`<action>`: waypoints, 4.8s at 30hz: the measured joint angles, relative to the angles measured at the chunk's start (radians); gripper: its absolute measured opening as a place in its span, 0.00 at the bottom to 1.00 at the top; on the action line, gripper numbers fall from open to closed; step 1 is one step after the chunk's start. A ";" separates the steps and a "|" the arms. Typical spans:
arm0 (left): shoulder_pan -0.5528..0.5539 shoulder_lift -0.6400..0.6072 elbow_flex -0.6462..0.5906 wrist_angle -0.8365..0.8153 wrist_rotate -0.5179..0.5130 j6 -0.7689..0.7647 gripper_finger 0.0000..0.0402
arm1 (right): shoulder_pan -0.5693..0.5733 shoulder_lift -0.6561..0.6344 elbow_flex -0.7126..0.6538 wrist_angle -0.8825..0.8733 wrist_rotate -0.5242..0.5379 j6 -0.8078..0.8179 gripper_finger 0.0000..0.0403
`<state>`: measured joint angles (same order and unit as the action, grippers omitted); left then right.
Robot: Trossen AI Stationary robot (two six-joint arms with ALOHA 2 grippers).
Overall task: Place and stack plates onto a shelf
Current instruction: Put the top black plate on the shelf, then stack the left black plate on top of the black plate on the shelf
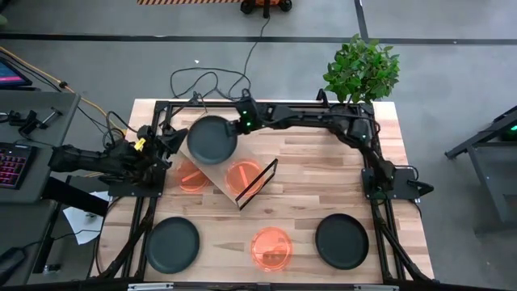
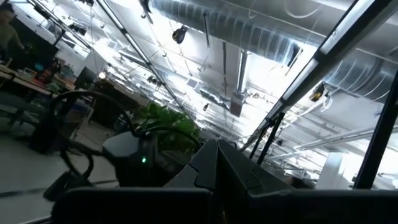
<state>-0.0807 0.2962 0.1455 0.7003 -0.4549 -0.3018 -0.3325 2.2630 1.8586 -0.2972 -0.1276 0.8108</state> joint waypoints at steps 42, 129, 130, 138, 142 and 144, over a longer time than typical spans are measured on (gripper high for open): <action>0.000 0.003 0.000 -0.059 -0.003 -0.001 0.00 | 0.003 0.103 0.122 -0.017 -0.008 0.004 0.43; -0.552 1.280 0.621 -1.265 0.603 0.462 0.42 | 0.276 -1.228 -1.050 0.024 0.319 -0.180 0.46; -0.552 1.283 0.622 -1.264 0.604 0.462 0.41 | 0.276 -1.228 -1.050 0.026 0.319 -0.179 0.46; -0.542 1.283 0.622 -1.272 0.655 0.430 0.10 | 0.276 -1.228 -1.050 0.025 0.364 -0.155 0.46; -0.492 1.275 0.621 -1.303 0.744 0.378 0.04 | 0.276 -1.228 -1.050 0.025 0.364 -0.154 0.46; -0.460 1.257 0.621 -1.335 0.762 0.360 0.03 | 0.276 -1.228 -1.050 0.025 0.364 -0.155 0.46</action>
<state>-0.5405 1.5530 0.7669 -0.6345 0.3068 0.0579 -0.0566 1.0351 0.8082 -0.2718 0.2363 0.6556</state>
